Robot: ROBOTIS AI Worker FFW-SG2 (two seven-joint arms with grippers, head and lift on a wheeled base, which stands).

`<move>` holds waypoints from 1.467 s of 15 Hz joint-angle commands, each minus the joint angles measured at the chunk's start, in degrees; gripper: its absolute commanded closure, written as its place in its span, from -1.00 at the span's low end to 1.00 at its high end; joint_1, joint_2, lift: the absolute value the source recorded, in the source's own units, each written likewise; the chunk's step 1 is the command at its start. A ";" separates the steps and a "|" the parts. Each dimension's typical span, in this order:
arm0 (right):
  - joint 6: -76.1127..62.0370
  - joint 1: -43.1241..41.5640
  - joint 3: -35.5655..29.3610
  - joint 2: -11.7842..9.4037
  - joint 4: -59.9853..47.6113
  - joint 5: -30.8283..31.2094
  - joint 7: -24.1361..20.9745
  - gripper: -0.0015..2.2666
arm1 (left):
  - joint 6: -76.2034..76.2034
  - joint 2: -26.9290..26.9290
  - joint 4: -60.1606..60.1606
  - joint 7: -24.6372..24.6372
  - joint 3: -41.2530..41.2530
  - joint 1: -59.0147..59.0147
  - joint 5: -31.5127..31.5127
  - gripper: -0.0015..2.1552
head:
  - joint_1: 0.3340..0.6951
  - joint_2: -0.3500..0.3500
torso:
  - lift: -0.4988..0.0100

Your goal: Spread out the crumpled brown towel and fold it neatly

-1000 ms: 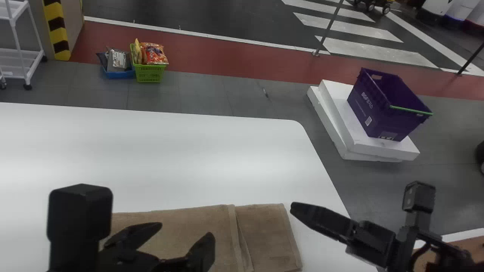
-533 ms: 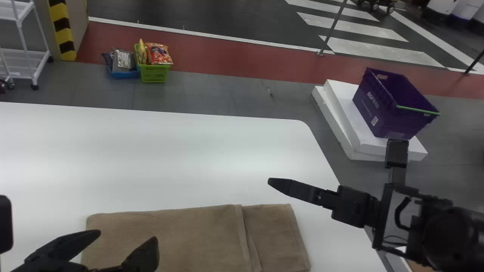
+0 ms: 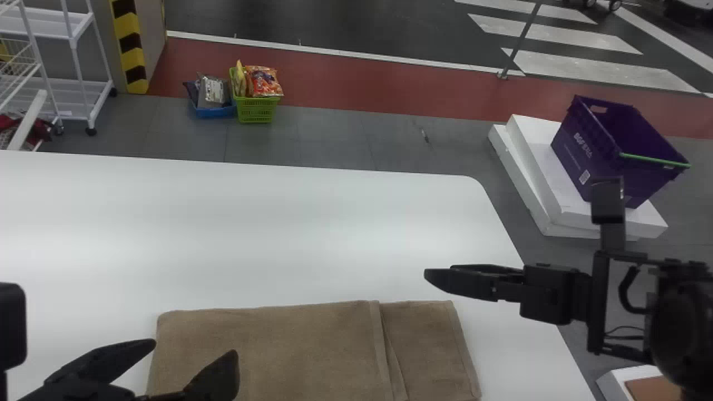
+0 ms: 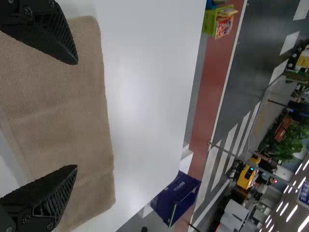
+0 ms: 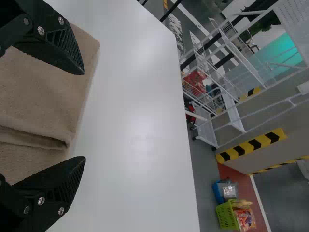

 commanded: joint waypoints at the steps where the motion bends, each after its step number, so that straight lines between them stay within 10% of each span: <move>1: 0.82 2.11 1.51 0.16 2.12 -0.23 0.03 -0.74 | 2.10 0.00 -0.02 0.00 0.41 -0.77 -0.31 -0.96 | 1.00 -0.75 | 0.47; 22: 0.82 1.14 9.78 2.36 12.23 7.68 -1.20 -0.58 | 6.32 0.09 -1.16 -0.79 1.64 -0.86 -0.31 -0.96 | 1.00 -0.56 | 0.47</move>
